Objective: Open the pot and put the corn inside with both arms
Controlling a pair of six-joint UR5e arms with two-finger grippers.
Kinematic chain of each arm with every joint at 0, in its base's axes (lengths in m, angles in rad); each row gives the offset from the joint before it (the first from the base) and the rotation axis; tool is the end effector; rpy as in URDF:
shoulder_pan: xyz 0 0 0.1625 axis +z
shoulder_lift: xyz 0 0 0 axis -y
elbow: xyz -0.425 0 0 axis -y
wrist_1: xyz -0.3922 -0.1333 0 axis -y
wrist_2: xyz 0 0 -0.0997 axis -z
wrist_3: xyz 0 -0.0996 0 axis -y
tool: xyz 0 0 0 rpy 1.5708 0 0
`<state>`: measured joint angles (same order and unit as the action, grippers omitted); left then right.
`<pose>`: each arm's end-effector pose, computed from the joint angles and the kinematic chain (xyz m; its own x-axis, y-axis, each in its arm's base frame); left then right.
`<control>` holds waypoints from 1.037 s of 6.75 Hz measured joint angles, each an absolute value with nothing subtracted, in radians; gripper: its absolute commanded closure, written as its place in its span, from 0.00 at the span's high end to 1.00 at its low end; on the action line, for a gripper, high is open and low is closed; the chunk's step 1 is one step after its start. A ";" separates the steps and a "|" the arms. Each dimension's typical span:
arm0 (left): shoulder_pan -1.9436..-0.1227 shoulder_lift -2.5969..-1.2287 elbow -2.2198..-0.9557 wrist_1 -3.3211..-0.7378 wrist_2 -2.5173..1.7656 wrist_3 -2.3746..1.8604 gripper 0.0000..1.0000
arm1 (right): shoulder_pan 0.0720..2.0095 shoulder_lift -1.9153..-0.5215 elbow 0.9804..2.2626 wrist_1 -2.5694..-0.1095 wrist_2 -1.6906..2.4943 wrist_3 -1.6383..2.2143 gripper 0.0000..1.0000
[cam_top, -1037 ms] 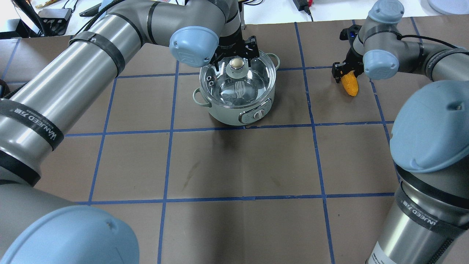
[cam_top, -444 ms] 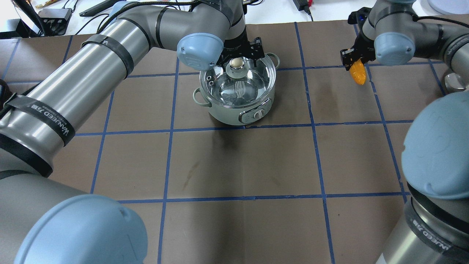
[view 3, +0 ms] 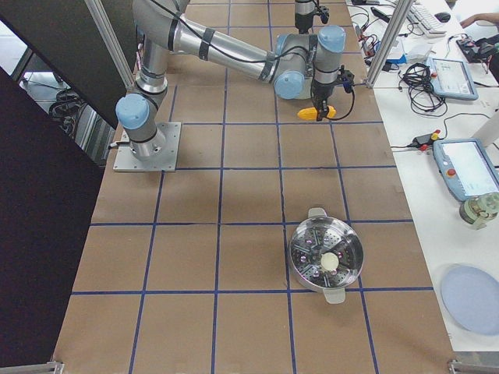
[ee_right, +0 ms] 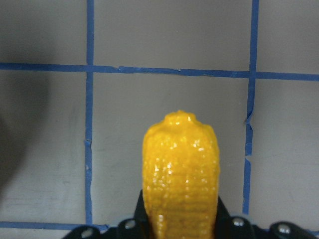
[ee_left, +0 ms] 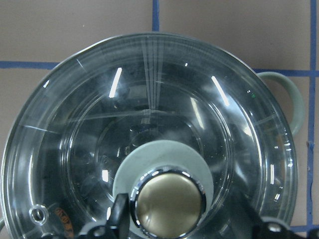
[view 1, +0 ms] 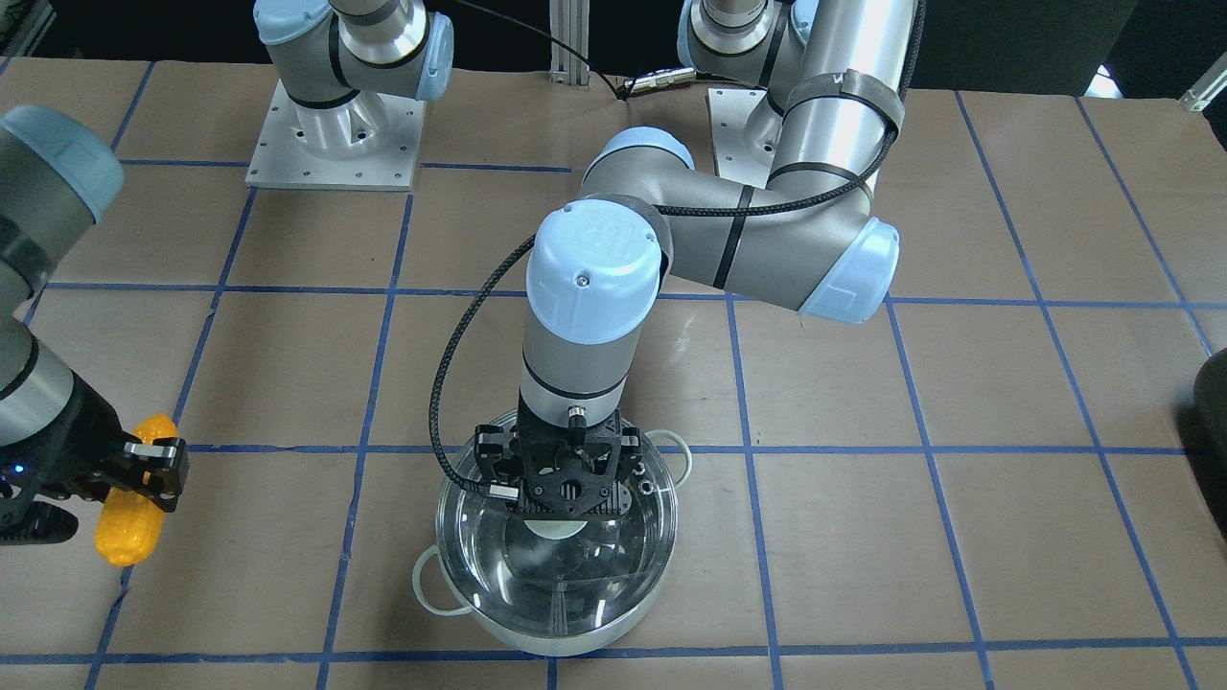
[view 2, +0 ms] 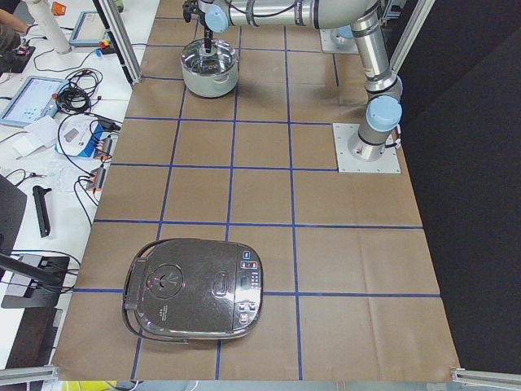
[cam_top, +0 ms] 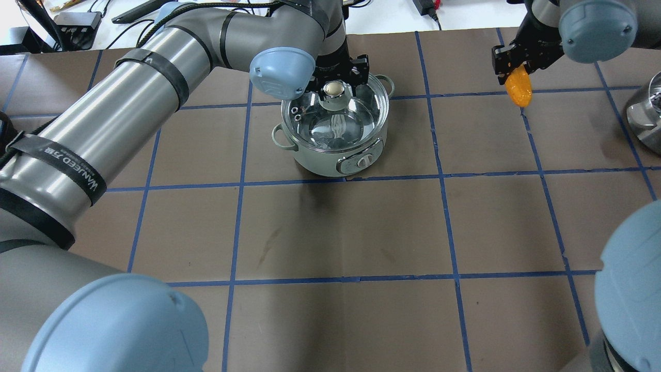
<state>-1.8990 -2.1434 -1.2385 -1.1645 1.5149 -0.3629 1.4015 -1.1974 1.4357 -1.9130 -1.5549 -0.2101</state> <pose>-0.3655 -0.6425 0.3448 -0.9937 -0.0224 0.1102 -0.0373 0.9902 -0.1349 0.0242 -0.6591 0.3769 -0.9991 -0.0413 0.0062 -0.0417 0.9936 -0.1047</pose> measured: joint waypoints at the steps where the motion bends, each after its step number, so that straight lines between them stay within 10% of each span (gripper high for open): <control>1: -1.898 -2.136 -1.234 -1.166 1.516 -0.359 0.02 | 1.447 -1.212 1.428 -1.903 -1.545 -0.151 0.11; 7: -1.489 -1.996 -1.231 -1.411 1.454 0.133 0.02 | 1.703 -1.101 1.305 -1.908 -1.528 0.233 0.10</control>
